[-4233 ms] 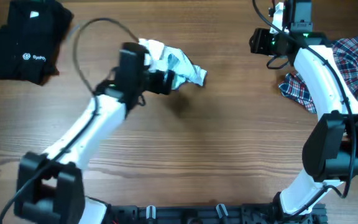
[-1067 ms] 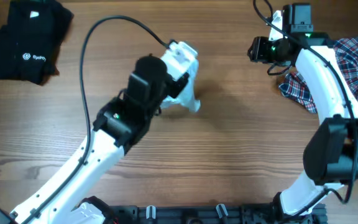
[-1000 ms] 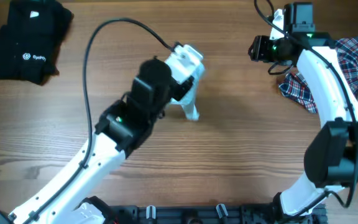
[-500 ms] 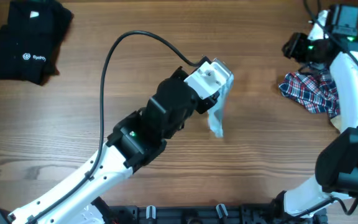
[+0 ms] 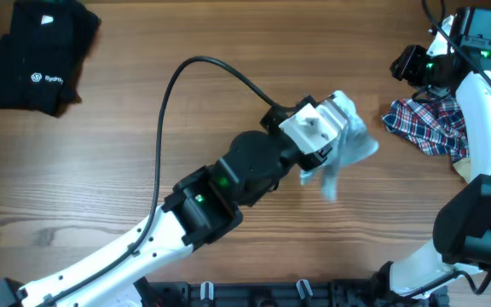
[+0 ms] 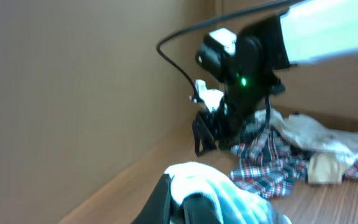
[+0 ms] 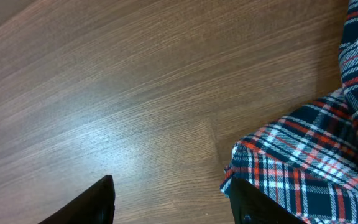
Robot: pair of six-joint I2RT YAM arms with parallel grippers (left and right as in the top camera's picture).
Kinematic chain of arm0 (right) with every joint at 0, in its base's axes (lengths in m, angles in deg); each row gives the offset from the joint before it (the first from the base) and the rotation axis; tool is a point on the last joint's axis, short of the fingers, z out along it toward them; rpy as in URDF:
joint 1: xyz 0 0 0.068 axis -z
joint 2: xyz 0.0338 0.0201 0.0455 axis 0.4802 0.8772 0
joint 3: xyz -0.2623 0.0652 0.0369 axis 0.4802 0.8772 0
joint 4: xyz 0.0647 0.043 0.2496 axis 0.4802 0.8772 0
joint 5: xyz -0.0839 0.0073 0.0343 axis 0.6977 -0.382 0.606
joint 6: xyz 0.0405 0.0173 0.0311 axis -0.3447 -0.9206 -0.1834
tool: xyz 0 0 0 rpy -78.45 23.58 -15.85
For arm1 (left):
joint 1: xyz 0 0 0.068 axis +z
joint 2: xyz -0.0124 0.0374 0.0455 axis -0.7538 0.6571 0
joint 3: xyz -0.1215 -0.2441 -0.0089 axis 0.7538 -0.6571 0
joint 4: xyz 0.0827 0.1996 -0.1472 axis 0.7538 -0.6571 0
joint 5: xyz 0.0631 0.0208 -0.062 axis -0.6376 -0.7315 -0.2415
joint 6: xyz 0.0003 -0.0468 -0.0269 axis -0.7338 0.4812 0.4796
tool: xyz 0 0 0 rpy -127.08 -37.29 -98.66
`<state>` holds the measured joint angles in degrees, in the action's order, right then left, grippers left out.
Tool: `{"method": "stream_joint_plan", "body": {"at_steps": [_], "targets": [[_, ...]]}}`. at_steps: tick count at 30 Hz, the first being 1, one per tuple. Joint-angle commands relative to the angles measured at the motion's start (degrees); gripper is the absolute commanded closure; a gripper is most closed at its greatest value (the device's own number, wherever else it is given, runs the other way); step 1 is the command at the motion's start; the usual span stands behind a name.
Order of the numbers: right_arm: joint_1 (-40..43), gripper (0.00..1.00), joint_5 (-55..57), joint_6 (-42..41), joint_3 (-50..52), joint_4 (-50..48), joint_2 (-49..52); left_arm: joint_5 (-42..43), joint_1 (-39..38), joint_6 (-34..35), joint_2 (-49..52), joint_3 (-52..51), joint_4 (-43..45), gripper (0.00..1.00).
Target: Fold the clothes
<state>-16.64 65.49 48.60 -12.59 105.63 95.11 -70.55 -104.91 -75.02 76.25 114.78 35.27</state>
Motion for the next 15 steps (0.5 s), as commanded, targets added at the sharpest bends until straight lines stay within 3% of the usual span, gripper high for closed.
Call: {"method": "stream_joint_plan", "body": {"at_steps": [1,5,9,10,15], "targets": [[-0.17,0.41,-0.96,-0.68,-0.28,0.13,-1.4,0.48,-0.2,4.02,3.02,1.46,7.13,0.96],[-0.17,0.41,-0.96,-0.68,-0.28,0.81,-1.4,0.33,0.17,5.84,7.61,1.46,16.22,0.96],[-0.2,0.41,-0.96,-1.51,-0.28,0.98,-1.4,-3.91,3.3,13.84,11.8,1.46,16.85,0.96],[-0.17,0.41,-1.7,-1.75,-0.28,0.94,-1.4,-3.23,5.99,19.82,13.9,1.46,17.46,0.95],[-0.17,0.41,-2.23,-1.77,-0.28,1.2,-1.49,1.81,9.92,25.09,17.38,1.46,19.56,0.96]]}}
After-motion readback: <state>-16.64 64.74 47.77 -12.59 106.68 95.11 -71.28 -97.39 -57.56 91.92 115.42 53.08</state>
